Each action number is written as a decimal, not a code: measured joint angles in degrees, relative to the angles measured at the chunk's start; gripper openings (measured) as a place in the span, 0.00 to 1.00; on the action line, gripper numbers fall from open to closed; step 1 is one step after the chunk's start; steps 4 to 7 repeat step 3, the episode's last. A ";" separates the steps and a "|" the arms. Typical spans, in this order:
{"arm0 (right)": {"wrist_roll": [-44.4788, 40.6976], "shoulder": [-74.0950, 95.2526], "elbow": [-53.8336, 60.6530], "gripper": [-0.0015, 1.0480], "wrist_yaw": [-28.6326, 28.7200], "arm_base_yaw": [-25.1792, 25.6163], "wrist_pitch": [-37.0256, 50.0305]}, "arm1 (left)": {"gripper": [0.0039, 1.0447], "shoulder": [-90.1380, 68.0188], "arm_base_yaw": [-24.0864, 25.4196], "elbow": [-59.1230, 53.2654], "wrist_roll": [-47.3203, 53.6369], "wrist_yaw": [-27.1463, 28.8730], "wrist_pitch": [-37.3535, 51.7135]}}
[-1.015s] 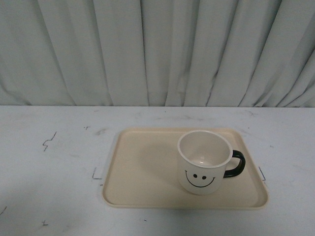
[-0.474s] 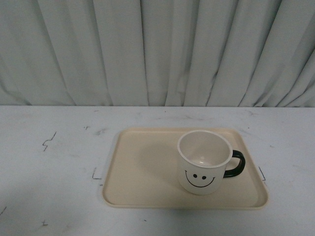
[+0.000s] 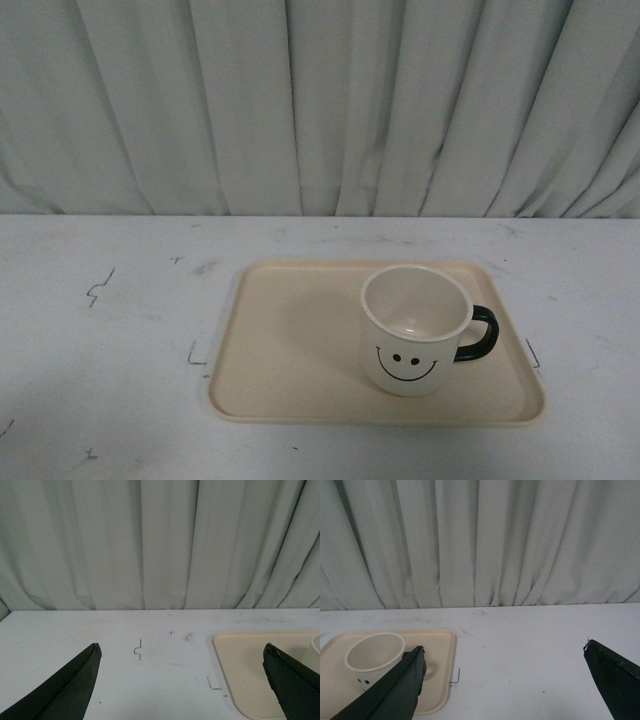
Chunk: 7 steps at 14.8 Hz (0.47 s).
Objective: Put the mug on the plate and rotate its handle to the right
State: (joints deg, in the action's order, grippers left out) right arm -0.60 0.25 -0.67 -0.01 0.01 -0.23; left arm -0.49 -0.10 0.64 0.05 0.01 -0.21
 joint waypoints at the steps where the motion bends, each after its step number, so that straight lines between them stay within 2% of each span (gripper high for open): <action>1: 0.00 0.00 0.00 0.94 0.00 0.00 0.00 | 0.94 0.00 0.00 0.00 0.00 0.00 0.00; 7: 0.00 0.00 0.00 0.94 0.00 0.00 0.00 | 0.94 0.00 0.00 0.00 0.00 0.00 0.00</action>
